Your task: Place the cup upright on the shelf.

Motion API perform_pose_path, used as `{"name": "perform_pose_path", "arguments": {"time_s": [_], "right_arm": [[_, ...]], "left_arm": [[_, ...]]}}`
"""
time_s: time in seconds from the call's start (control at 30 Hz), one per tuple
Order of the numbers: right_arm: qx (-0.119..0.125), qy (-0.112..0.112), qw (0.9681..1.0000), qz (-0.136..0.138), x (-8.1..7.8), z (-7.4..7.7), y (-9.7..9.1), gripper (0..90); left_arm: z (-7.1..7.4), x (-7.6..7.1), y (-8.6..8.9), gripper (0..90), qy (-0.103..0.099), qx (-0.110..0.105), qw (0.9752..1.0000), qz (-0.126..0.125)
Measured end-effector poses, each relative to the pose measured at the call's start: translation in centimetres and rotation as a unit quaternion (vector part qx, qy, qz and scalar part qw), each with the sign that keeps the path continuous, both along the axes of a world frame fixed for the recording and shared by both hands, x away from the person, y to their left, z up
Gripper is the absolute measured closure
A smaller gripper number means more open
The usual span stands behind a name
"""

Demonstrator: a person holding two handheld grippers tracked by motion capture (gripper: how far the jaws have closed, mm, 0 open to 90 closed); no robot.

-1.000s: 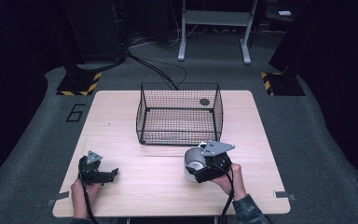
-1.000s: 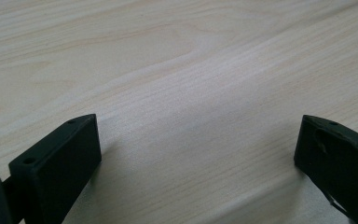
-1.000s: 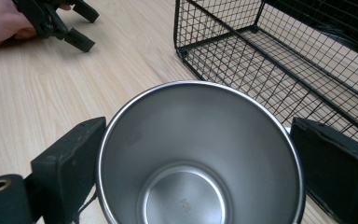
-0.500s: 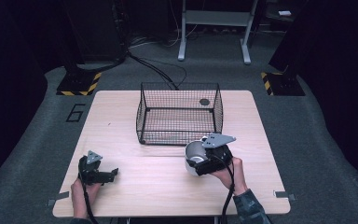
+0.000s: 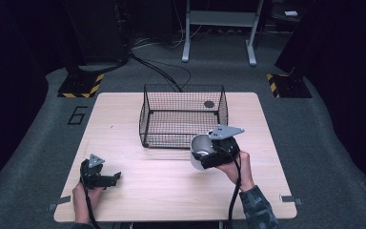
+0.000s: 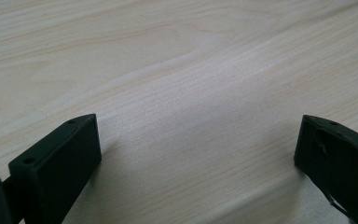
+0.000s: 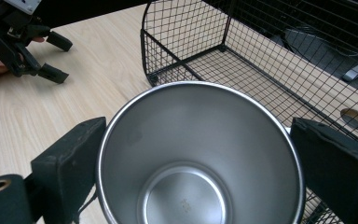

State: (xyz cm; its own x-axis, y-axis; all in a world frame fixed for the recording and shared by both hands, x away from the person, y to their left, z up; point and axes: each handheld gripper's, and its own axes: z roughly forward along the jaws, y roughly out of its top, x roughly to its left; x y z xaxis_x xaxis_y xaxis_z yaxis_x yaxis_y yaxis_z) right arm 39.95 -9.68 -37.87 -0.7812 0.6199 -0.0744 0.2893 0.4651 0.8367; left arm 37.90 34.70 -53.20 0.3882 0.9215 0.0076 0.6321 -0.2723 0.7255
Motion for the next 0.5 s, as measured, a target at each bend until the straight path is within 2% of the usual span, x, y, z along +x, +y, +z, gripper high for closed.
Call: {"name": "perform_pose_path", "arguments": {"time_s": [0.5], "right_arm": [[-0.001,-0.001,0.9999,-0.011,2.5,2.1,0.2,6.0]], "left_arm": [[0.0,0.0,0.0,0.4,0.001,0.001,1.0000,-0.001]]}}
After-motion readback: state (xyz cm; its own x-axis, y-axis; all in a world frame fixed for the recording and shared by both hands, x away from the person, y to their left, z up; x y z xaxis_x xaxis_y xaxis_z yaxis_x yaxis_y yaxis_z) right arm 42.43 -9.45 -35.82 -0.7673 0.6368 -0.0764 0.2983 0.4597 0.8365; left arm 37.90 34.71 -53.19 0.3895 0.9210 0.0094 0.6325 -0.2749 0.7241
